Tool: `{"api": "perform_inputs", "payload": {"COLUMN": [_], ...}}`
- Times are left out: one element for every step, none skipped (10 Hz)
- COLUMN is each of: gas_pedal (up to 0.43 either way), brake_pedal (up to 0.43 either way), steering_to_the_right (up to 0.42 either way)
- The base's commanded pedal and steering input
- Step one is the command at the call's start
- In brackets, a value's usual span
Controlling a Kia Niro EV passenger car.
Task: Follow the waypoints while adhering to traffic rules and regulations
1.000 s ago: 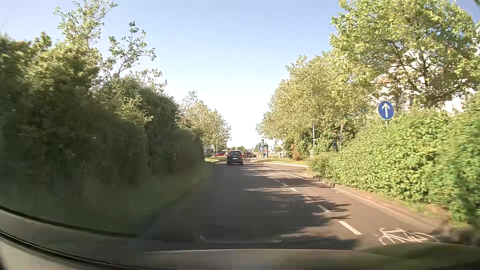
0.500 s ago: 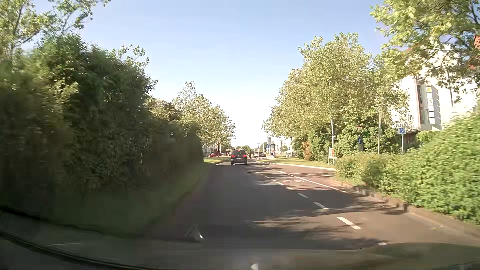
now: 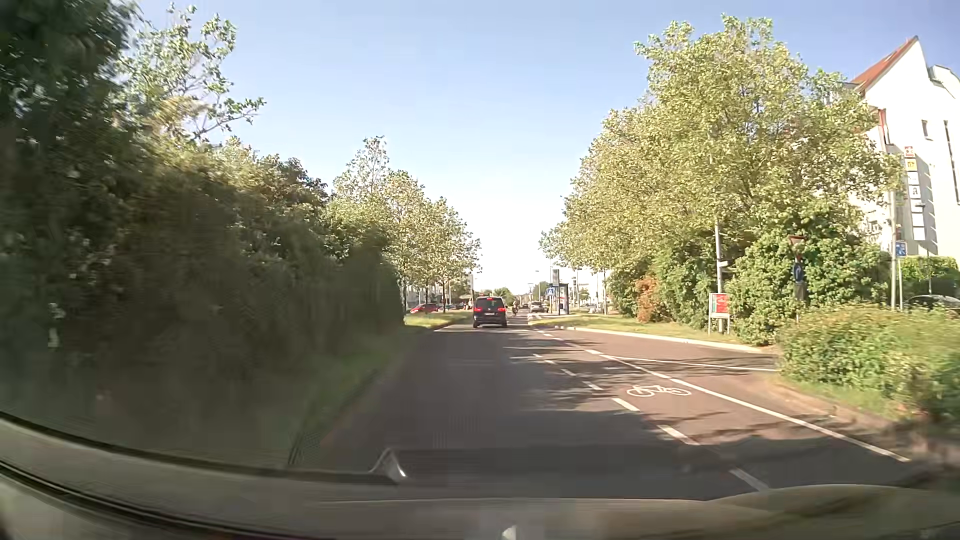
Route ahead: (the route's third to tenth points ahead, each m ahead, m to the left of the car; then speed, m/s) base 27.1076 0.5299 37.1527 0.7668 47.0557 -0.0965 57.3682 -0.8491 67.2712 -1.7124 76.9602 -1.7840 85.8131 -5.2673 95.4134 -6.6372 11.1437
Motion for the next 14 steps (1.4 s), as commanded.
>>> {"api": "perform_inputs", "payload": {"gas_pedal": [0.0, 0.0, 0.0, 0.0, 0.0, 0.0, 0.0, 0.0, 0.0, 0.0, 0.0, 0.0, 0.0, 0.0], "brake_pedal": [0.006, 0.03, 0.055, 0.079, 0.091, 0.098, 0.104, 0.11, 0.116, 0.116, 0.11, 0.11, 0.116, 0.128], "steering_to_the_right": [-0.014, -0.013, -0.013, -0.011, -0.011, -0.009, -0.008, -0.006, -0.006, -0.005, -0.004, -0.004, -0.004, -0.004]}}
